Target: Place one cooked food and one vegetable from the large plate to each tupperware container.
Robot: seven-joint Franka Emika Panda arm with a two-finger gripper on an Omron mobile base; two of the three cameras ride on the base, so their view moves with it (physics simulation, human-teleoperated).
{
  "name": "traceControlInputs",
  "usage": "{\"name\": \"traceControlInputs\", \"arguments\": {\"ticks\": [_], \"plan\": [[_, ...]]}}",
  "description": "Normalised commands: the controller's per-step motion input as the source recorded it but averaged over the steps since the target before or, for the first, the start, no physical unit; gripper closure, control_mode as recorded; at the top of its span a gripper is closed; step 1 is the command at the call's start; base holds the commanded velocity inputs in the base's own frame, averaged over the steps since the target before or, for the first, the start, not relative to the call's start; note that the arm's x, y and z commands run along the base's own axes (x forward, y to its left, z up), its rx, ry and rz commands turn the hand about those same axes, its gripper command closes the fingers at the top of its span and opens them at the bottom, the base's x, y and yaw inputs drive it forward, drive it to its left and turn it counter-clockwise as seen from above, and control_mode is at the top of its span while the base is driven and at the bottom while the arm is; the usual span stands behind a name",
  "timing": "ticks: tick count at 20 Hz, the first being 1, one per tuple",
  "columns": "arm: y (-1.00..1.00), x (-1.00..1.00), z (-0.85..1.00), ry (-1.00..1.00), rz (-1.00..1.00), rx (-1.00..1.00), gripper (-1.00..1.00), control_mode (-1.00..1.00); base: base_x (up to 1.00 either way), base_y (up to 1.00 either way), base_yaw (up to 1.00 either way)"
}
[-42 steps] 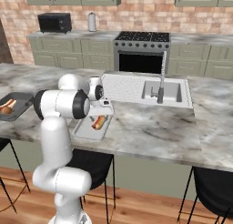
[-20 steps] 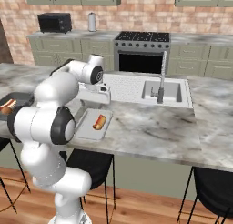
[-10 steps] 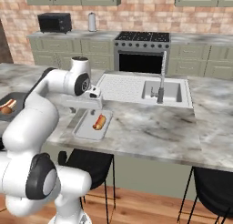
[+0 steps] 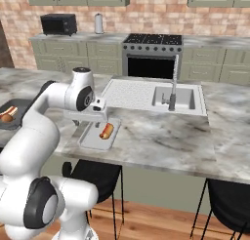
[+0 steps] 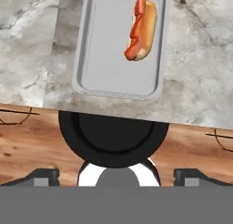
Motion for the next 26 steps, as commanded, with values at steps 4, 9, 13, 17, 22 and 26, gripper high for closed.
{"name": "traceControlInputs", "arguments": {"ticks": [4, 9, 13, 17, 22, 26], "plan": [[0.0, 0.0, 0.0, 0.0, 0.0, 0.0, -1.0, 1.0, -0.11, 0.89, -0.02], [0.0, 0.0, 0.0, 0.0, 0.0, 0.0, -1.0, 1.0, -0.12, 1.0, 0.0], [0.0, 0.0, 0.0, 0.0, 0.0, 0.0, -1.0, 1.0, -0.21, 1.0, 0.0], [0.0, 0.0, 0.0, 0.0, 0.0, 0.0, -1.0, 1.0, -0.22, 1.0, 0.0], [0.0, 0.0, 0.0, 0.0, 0.0, 0.0, -1.0, 1.0, -0.34, 0.78, 0.12], [0.0, 0.0, 0.0, 0.0, 0.0, 0.0, -1.0, 1.0, -0.03, 0.72, 0.07]]}}
